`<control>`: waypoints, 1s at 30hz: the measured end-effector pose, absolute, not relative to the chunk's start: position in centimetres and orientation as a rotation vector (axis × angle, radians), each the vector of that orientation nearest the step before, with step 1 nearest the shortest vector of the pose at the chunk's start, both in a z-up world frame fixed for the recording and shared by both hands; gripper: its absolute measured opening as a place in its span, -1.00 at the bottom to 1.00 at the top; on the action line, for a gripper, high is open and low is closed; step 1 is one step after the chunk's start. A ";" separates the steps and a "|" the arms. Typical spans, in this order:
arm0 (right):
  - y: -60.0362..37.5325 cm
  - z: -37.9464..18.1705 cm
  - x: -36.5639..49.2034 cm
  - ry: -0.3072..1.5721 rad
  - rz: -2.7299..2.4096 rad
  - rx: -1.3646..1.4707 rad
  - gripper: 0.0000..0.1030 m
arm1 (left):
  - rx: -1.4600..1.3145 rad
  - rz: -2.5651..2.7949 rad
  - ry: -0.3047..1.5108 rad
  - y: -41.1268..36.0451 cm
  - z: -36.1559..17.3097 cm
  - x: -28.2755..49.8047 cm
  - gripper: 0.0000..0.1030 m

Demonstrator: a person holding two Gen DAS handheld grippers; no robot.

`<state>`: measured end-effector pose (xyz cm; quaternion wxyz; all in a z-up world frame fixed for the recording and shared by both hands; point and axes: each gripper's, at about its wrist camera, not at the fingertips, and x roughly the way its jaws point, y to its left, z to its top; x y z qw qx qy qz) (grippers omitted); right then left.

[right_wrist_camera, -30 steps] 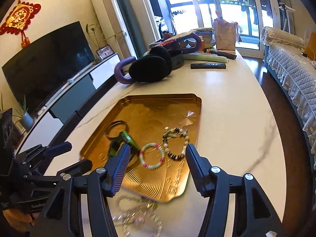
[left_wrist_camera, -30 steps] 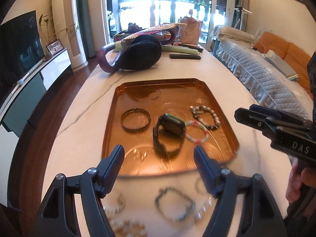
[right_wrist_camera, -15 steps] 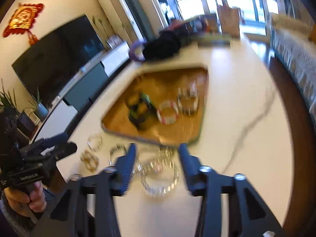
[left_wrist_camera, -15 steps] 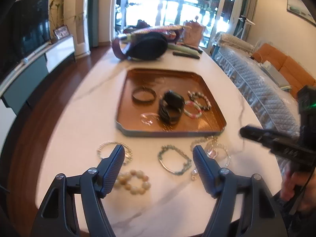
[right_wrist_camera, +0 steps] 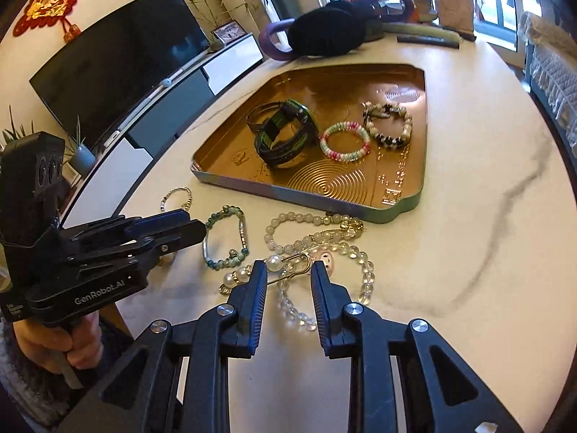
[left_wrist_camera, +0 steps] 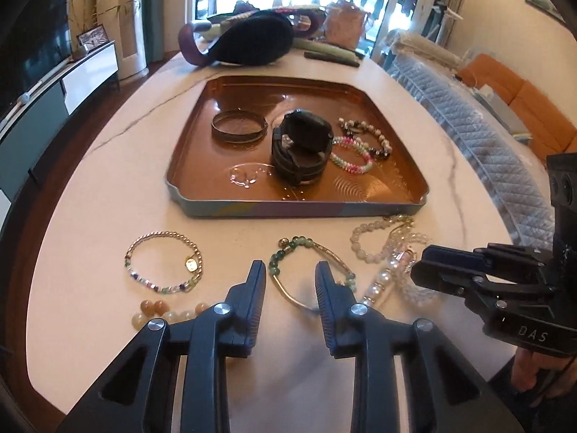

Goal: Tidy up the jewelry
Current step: 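Move both open tools back to the remaining jewelry, then grasp the green bead bracelet with the left tool while the right tool grasps the pearl safety-pin brooch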

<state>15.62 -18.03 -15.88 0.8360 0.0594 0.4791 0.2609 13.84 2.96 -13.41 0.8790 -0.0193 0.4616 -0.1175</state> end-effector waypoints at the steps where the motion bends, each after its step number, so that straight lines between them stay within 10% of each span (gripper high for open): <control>1: -17.9 -16.2 15.9 1.025 0.548 0.122 -0.54 | -0.029 -0.250 0.979 2.7 -13.9 14.1 -0.43; 18: -17.8 -16.0 16.8 0.994 0.546 0.110 -0.90 | -0.080 -0.269 1.004 3.0 -14.9 14.3 -0.87; 24: -16.9 -15.7 15.8 0.992 0.555 0.086 -0.77 | -0.059 -0.266 1.004 2.7 -14.9 14.0 -0.87; 30: -16.0 -16.1 15.8 0.992 0.521 0.103 -0.16 | -0.032 -0.258 0.999 2.3 -14.8 13.7 -0.87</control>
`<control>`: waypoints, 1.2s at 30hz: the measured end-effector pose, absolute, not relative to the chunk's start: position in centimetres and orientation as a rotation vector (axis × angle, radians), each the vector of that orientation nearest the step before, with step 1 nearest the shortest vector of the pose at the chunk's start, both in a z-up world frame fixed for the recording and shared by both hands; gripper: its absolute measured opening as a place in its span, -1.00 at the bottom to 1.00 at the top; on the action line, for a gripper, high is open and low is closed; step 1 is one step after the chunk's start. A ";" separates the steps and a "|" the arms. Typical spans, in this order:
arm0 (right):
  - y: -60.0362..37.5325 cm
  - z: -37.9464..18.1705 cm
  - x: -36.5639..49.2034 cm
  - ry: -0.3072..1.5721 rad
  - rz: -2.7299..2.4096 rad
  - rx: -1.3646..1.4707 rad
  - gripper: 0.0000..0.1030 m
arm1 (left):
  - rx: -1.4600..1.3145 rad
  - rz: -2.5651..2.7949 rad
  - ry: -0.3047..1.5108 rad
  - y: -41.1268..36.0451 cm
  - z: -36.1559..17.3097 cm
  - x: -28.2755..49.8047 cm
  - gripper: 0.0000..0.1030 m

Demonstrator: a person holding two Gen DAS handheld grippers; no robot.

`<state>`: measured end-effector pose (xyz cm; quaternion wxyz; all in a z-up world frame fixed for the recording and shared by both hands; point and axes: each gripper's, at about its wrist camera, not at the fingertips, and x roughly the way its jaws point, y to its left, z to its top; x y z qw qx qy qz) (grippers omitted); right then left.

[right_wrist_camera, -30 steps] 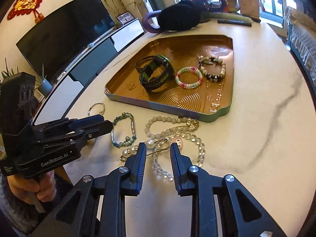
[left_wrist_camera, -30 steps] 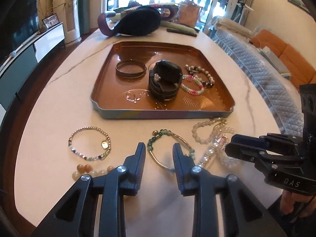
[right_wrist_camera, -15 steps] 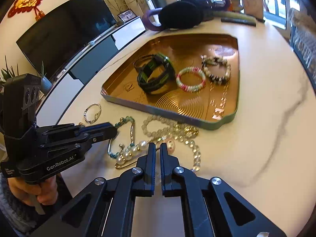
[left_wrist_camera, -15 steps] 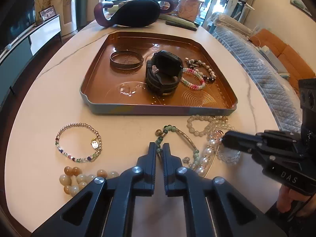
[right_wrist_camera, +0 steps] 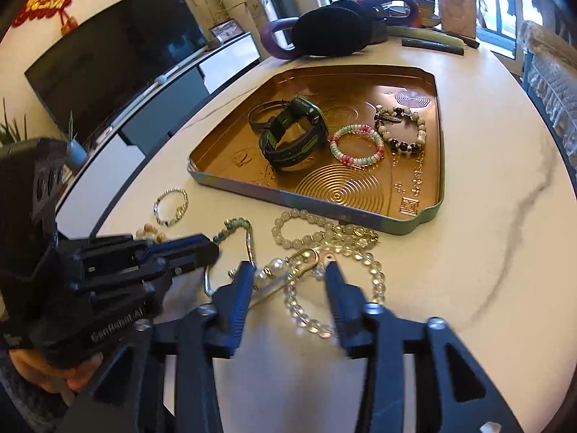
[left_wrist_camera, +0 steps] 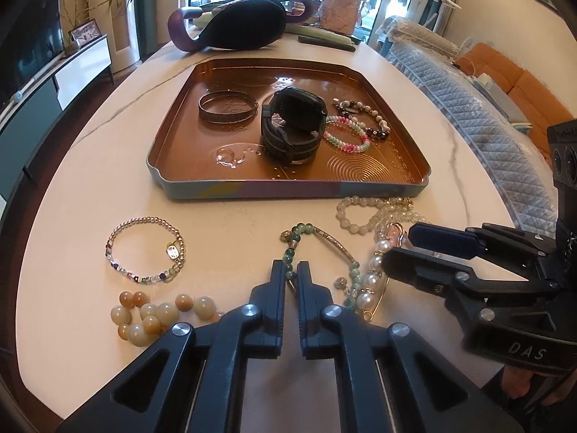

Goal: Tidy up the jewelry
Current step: 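Grasp the green bead bracelet with the left tool while the right tool grasps the pearl safety-pin brooch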

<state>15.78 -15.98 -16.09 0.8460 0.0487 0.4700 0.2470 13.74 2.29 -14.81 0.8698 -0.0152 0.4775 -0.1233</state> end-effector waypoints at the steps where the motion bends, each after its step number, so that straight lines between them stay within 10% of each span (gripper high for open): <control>1: -15.7 -16.1 15.9 0.992 0.526 0.099 -0.13 | -0.030 -0.258 0.999 2.2 -14.8 13.7 -0.87; 8: -14.0 -16.3 16.1 0.966 0.510 -0.017 -0.64 | -0.020 -0.263 0.994 2.1 -14.8 13.6 -0.87; 36: -15.1 -14.1 15.5 0.876 0.498 -0.024 -0.65 | 0.101 -0.312 0.892 0.2 -12.1 11.9 -0.88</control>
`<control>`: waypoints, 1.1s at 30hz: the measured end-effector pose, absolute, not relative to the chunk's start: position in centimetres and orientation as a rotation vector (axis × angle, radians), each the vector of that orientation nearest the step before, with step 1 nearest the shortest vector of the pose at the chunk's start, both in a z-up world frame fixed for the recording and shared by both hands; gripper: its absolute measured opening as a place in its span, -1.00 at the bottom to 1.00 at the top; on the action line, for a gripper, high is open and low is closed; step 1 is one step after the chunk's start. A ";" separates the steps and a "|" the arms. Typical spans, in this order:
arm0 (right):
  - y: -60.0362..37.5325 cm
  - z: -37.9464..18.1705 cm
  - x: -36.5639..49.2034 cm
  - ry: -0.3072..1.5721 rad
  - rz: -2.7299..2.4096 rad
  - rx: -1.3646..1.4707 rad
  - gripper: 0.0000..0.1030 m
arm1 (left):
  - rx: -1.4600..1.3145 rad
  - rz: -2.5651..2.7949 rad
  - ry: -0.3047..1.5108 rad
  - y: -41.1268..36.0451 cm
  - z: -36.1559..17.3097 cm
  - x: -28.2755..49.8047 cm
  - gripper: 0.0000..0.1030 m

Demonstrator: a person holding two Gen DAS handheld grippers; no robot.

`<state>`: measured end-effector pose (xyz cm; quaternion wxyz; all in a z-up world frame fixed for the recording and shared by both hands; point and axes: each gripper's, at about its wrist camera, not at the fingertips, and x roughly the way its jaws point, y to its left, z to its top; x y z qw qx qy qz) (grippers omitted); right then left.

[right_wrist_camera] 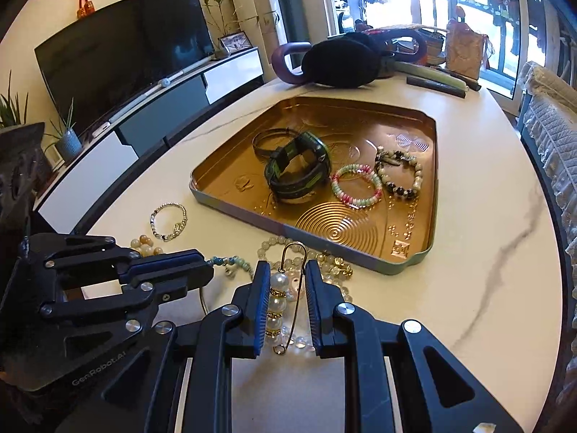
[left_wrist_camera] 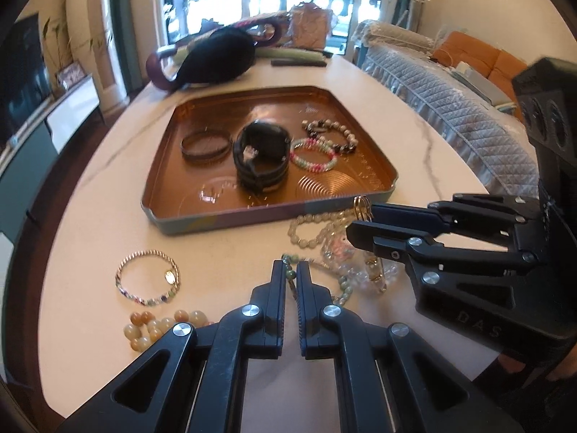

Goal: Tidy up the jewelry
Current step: 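Grasp the green bead bracelet with the left tool while the right tool grasps the pearl safety-pin brooch, then carry the green bracelet with the left tool while the right tool carries the brooch toward the tray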

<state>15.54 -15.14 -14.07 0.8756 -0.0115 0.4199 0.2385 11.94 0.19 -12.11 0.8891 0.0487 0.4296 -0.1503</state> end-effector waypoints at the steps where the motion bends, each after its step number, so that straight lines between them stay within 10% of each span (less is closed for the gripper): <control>1: -15.3 -13.9 15.5 0.866 0.489 -0.024 -0.65 | 0.110 -0.307 0.881 0.3 -11.9 11.9 -0.88; 33: -16.2 -5.9 14.0 0.634 0.482 -0.075 -0.65 | 0.078 -0.299 0.670 1.0 -3.1 11.8 -0.89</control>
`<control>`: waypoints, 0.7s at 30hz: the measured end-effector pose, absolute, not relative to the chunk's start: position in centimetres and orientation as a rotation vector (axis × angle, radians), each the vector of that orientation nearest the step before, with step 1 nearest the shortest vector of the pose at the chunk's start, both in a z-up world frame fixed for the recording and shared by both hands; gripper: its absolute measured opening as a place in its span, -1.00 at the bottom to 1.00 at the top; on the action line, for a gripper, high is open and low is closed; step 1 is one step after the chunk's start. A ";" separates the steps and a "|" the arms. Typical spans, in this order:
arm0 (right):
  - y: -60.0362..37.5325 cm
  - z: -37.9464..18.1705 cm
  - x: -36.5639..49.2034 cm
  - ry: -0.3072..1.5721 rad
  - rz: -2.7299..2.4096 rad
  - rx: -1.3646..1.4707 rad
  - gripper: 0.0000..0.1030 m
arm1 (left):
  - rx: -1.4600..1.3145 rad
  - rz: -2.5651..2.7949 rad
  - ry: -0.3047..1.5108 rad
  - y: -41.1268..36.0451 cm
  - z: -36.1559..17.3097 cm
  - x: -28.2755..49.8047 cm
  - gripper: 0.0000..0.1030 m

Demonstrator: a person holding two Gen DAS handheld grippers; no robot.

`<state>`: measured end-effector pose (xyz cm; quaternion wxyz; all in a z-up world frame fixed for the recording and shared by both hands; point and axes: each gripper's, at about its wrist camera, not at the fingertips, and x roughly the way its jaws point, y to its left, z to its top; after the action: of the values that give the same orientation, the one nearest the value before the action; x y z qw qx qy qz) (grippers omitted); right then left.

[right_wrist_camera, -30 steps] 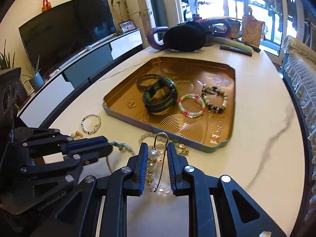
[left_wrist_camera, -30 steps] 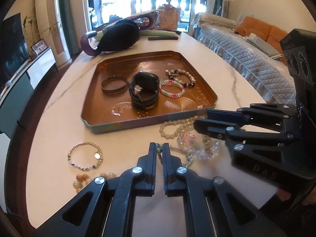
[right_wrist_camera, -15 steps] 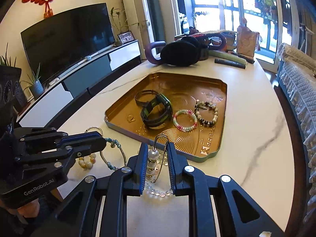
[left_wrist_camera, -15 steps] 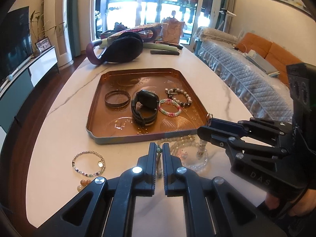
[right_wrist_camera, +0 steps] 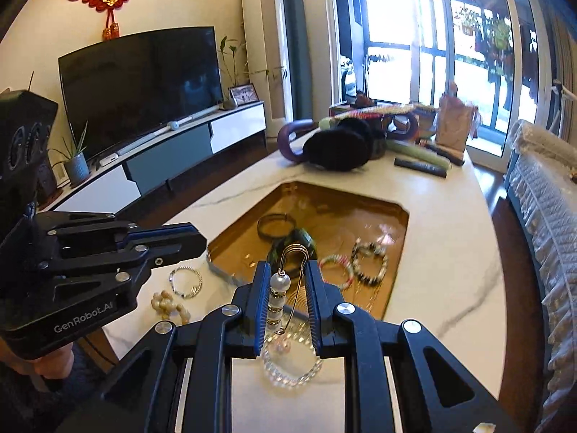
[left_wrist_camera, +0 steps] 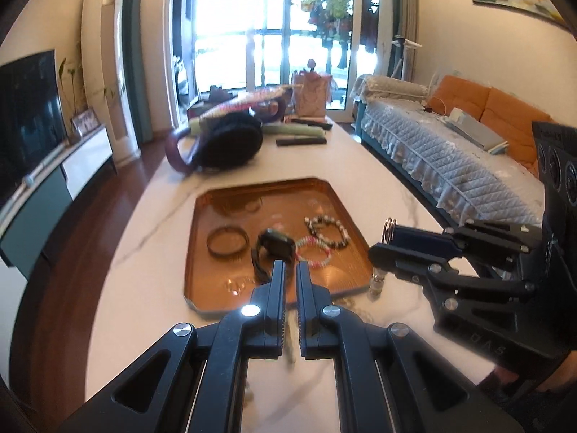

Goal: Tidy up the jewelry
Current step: 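Carry the green bracelet with the left tool while the right tool carries the brooch toward the tray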

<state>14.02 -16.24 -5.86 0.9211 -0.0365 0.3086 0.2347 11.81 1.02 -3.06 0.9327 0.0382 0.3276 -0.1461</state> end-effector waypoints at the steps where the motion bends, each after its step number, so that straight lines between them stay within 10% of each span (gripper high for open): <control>1: -16.4 -5.5 14.2 0.626 0.481 -0.077 -0.65 | 0.081 -0.303 0.669 1.0 -2.9 12.0 -0.89; 9: -16.8 -4.0 16.2 0.604 0.474 -0.061 -0.65 | 0.029 -0.297 0.697 2.2 -2.9 13.7 -0.82; 13: -16.5 -7.4 16.8 0.681 0.478 -0.072 -0.65 | -0.002 -0.281 0.873 3.2 -8.2 15.1 0.13; 21: -16.4 -11.5 16.4 0.821 0.523 -0.053 -0.65 | 0.044 -0.296 0.987 1.9 -12.2 15.0 0.67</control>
<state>16.44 -16.41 -11.54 0.8835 -0.0252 0.3946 0.2511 15.00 1.94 -12.16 0.8699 0.0209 0.4720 -0.1415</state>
